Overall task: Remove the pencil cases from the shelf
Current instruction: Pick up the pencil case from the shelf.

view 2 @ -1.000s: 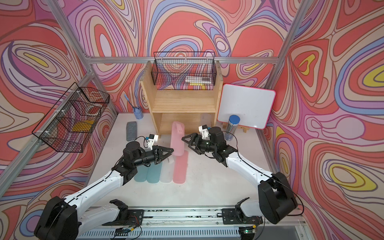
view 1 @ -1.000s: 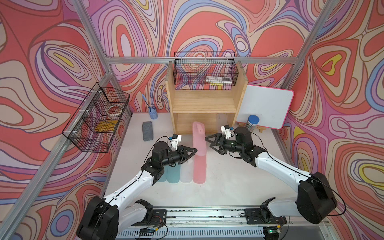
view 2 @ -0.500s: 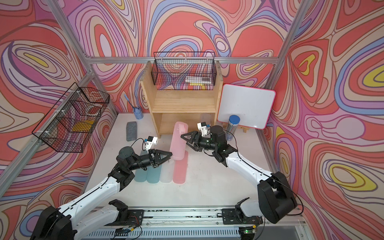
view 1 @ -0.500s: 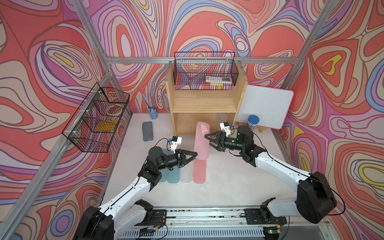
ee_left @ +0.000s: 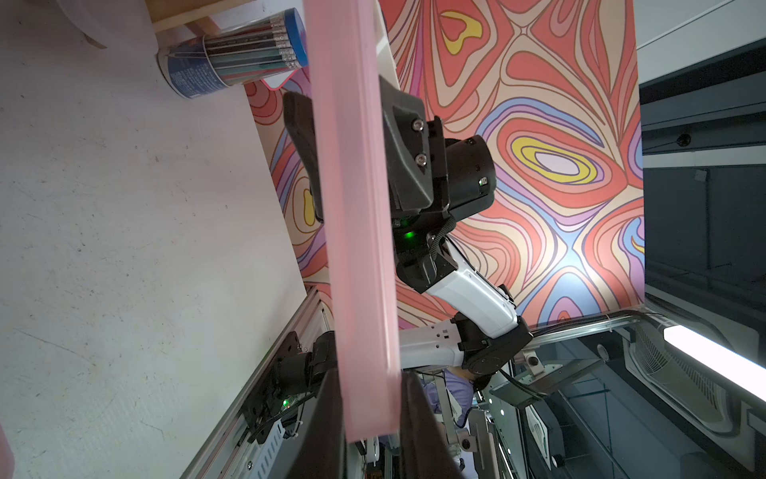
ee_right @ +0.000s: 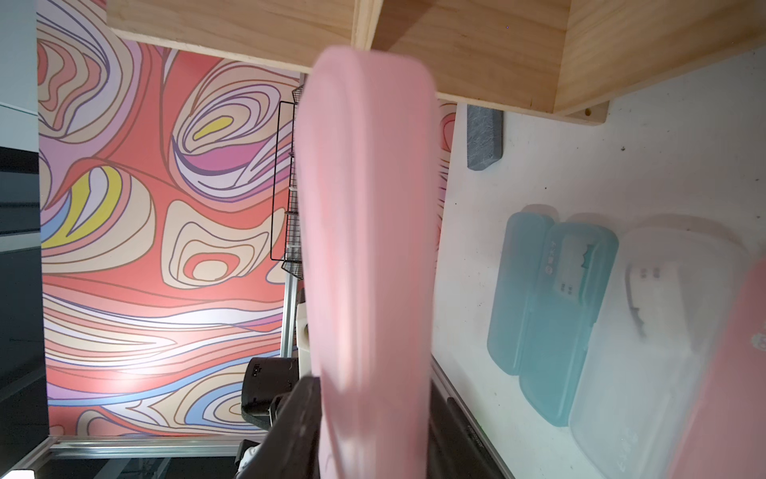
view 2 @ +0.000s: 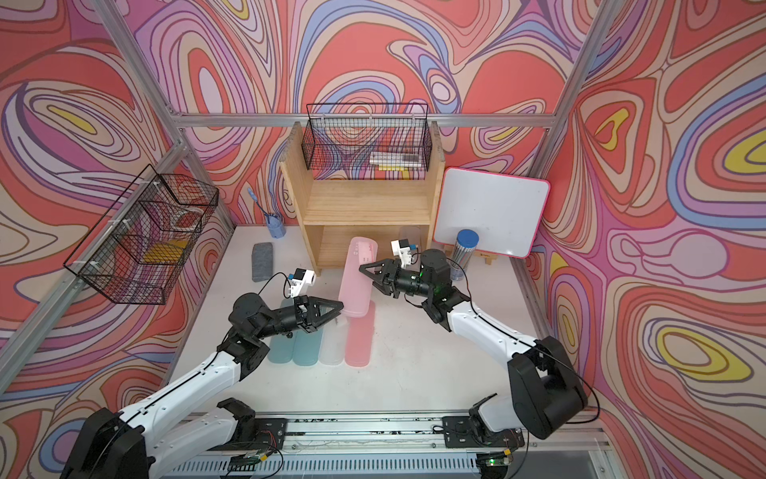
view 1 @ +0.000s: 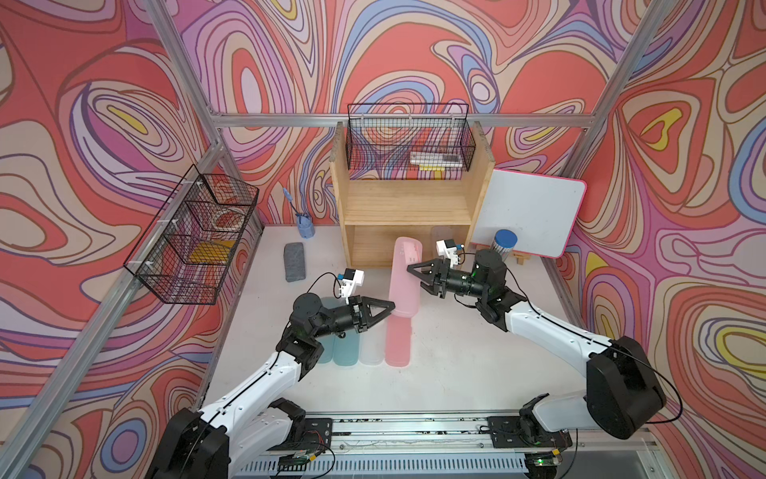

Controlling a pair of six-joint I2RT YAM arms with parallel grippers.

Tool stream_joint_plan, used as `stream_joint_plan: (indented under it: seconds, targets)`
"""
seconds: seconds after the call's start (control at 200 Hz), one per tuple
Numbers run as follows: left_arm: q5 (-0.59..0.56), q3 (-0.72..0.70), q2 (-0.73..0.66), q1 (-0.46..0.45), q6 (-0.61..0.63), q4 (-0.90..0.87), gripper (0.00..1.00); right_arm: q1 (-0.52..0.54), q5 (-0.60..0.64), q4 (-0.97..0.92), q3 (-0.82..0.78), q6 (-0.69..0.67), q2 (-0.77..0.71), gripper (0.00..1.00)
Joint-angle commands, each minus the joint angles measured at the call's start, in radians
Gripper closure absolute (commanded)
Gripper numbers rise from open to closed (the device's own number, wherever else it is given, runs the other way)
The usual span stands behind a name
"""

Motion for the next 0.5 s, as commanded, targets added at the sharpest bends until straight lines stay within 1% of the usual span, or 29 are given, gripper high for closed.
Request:
stream_joint_plan:
  seconds: [0.0,0.065,0.08,0.115,0.19,0.225,0.32,0.37,0.426,0.441,0.496]
  targets:
    - [0.013,-0.002,0.007,0.002,0.008,0.059,0.95,-0.004,-0.014,0.059,-0.017,0.018,0.009,0.71]
    - [0.009,0.002,0.013,0.004,0.015,0.042,0.9,-0.004,-0.012,0.064,-0.022,0.023,0.01,0.75]
    - [0.009,0.002,0.014,0.003,0.016,0.037,0.86,-0.003,-0.012,0.067,-0.024,0.024,0.01,0.76]
    - [0.005,0.002,0.015,0.004,0.019,0.025,0.74,-0.004,-0.012,0.072,-0.029,0.026,0.009,0.77]
    - [-0.008,0.004,0.016,0.004,0.034,-0.015,0.57,-0.004,-0.007,0.074,-0.038,0.027,0.004,0.79]
    - [-0.018,0.005,0.013,0.003,0.047,-0.05,0.45,-0.004,-0.004,0.073,-0.043,0.024,0.0,0.8]
    - [-0.065,0.017,-0.009,0.004,0.104,-0.197,0.24,-0.004,0.006,0.044,-0.057,0.003,-0.015,0.8]
    - [-0.096,0.029,-0.027,0.004,0.147,-0.296,0.17,-0.004,0.016,-0.002,-0.061,-0.028,-0.027,0.81]
    - [-0.148,0.031,-0.054,0.006,0.198,-0.432,0.08,-0.003,0.038,-0.098,-0.061,-0.088,-0.047,0.81]
    - [-0.162,0.065,-0.062,0.006,0.212,-0.47,0.07,-0.004,0.046,-0.129,-0.061,-0.106,-0.054,0.81]
    - [-0.219,0.086,-0.091,0.011,0.256,-0.596,0.04,-0.003,0.087,-0.269,-0.054,-0.197,-0.078,0.81]
